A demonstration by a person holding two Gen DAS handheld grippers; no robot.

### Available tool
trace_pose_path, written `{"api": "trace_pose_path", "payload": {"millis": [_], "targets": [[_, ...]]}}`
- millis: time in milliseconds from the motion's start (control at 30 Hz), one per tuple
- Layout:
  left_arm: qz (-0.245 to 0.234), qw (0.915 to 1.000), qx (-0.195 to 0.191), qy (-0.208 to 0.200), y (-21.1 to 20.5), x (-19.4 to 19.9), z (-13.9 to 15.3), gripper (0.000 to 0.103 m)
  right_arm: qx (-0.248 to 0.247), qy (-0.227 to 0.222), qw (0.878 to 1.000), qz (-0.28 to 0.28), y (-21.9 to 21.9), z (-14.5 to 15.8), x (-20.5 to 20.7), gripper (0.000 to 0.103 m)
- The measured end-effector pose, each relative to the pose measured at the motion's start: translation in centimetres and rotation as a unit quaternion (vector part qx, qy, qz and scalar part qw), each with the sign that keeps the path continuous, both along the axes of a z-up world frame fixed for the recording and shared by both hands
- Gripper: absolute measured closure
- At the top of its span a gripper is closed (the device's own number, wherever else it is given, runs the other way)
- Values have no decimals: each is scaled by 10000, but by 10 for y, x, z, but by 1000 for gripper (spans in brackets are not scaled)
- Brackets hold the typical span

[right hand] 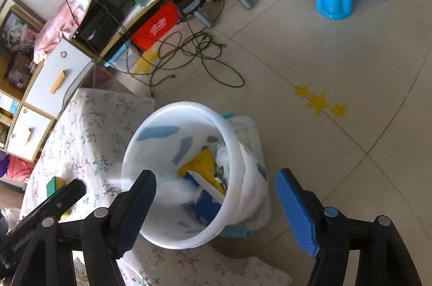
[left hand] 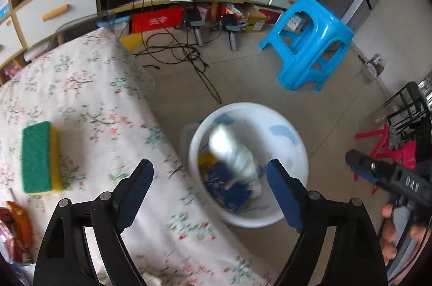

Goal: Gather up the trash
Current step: 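Drop both white yogurt bottles into the white bin from both grippers, then reach the left gripper to the blue cracker box and grasp it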

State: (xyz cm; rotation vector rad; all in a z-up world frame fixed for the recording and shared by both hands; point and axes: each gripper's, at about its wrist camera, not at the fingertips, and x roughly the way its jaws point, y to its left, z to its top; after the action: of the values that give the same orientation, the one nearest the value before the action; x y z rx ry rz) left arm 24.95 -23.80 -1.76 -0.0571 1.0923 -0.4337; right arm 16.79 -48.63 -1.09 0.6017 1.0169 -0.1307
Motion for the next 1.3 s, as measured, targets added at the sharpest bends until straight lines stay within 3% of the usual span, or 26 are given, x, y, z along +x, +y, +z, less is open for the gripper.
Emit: {"api": "trace_pose_path", "payload": {"millis": [167, 333, 733, 1100, 1300], "targets": [[94, 9999, 73, -94, 35, -16, 11, 7, -94, 5, 9999, 120, 9, 5, 1, 24], [287, 9991, 207, -225, 84, -34, 18, 0, -520, -1, 9976, 458, 36, 13, 3, 21], [936, 9947, 376, -195, 208, -86, 13, 0, -895, 183, 9813, 1694, 123, 7, -3, 18], [1515, 9882, 192, -97, 294, -131, -5, 0, -780, 389, 9636, 2529, 195, -11, -17, 18], [1761, 9841, 191, -143, 328, -162, -24, 0, -949, 201, 9543, 2827, 225, -12, -31, 18]]}}
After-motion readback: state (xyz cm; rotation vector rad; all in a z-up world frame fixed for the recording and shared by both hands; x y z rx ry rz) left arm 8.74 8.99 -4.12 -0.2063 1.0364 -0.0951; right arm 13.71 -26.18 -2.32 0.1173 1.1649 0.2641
